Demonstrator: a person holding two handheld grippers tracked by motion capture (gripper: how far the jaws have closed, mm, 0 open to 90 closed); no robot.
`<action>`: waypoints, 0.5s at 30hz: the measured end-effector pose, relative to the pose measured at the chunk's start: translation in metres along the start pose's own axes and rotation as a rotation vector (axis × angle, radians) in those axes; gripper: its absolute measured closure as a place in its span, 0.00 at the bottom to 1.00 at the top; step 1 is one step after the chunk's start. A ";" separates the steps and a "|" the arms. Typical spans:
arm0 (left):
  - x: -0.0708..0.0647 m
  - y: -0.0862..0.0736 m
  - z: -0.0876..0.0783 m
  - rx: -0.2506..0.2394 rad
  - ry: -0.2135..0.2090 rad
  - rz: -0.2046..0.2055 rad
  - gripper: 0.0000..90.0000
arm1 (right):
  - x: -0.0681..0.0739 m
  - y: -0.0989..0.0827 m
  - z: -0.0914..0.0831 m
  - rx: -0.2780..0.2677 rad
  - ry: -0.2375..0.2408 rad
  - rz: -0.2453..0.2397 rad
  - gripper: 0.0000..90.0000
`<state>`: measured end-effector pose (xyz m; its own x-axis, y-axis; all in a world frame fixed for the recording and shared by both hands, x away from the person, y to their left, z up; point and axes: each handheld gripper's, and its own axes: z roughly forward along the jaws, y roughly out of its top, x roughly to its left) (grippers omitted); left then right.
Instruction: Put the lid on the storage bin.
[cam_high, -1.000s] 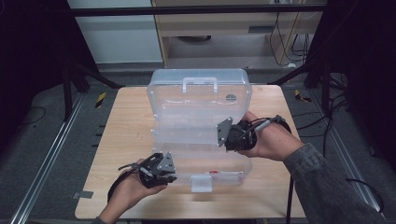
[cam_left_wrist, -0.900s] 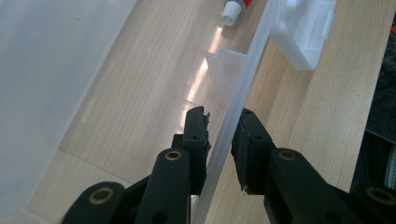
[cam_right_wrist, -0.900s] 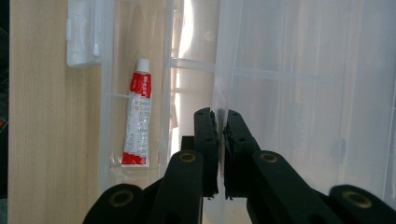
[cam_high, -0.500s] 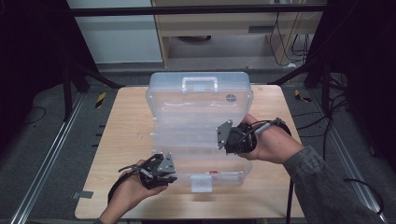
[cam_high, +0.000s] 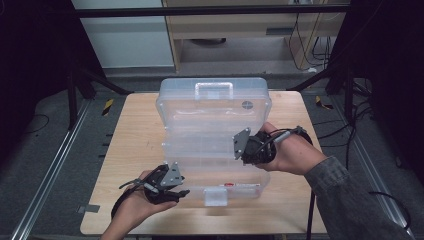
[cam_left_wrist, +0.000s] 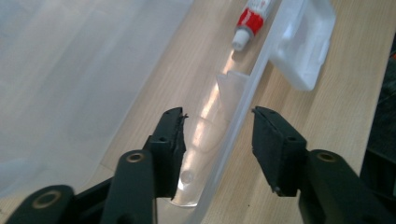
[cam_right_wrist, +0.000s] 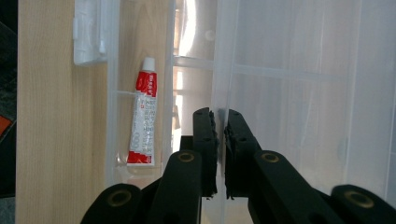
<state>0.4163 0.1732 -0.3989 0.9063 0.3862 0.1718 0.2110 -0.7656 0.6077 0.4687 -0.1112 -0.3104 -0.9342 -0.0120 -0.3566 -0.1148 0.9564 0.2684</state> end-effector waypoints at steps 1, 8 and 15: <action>0.000 0.000 -0.004 -0.013 -0.003 -0.004 0.58 | 0.000 0.000 0.000 0.000 0.000 -0.004 0.94; -0.001 0.003 -0.035 -0.130 -0.010 -0.051 0.62 | 0.000 0.000 0.000 -0.003 -0.001 -0.003 0.94; 0.025 0.003 -0.069 -0.200 0.018 -0.144 0.85 | 0.002 -0.001 0.001 -0.009 -0.008 0.003 0.93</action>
<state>0.4146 0.2159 -0.3389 0.8652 0.4942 0.0849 0.2593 -0.5859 0.7678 0.4669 -0.1122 -0.3123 -0.9319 -0.0074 -0.3627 -0.1155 0.9538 0.2773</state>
